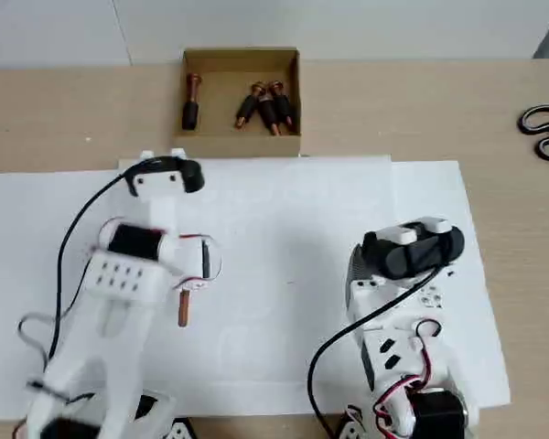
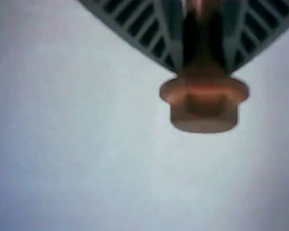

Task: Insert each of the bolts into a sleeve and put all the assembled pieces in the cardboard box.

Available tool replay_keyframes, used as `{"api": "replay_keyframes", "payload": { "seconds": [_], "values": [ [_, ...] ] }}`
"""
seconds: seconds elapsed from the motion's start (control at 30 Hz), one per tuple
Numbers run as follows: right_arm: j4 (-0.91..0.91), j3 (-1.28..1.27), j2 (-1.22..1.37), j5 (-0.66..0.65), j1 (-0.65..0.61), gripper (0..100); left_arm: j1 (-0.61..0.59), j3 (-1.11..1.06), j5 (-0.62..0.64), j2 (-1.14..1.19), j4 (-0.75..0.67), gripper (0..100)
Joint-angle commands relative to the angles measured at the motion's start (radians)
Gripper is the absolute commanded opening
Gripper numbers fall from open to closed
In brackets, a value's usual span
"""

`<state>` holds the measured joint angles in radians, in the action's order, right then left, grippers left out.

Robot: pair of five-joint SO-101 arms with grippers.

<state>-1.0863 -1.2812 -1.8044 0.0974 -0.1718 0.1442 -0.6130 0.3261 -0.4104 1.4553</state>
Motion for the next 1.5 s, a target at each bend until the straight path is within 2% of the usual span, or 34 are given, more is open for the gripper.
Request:
{"api": "replay_keyframes", "payload": {
  "seconds": [0.0,0.17,0.3,0.47,0.63,0.8,1.47],
  "values": [
    [-0.018,0.064,-0.008,0.048,0.045,0.4,-0.064,0.131,-0.1,0.147,0.028,0],
    [-0.039,0.089,-0.01,0.055,0.065,0.4,-0.164,0.323,-0.239,0.33,0.037,0],
    [-0.03,0.115,-0.008,0.063,0.065,0.4,-0.163,0.449,-0.292,0.443,0.071,0],
    [-0.038,0.117,-0.01,0.066,0.067,0.4,-0.153,0.526,-0.299,0.54,0.078,0],
    [-0.028,0.117,-0.01,0.066,0.067,0.4,-0.13,0.529,-0.333,0.623,0.049,1],
    [-0.028,0.118,-0.01,0.064,0.067,0.4,-0.132,0.529,-0.334,0.641,0.044,10],
    [-0.028,0.118,-0.01,0.066,0.067,0.4,-0.132,0.522,-0.333,0.641,0.044,10]
  ]
}}
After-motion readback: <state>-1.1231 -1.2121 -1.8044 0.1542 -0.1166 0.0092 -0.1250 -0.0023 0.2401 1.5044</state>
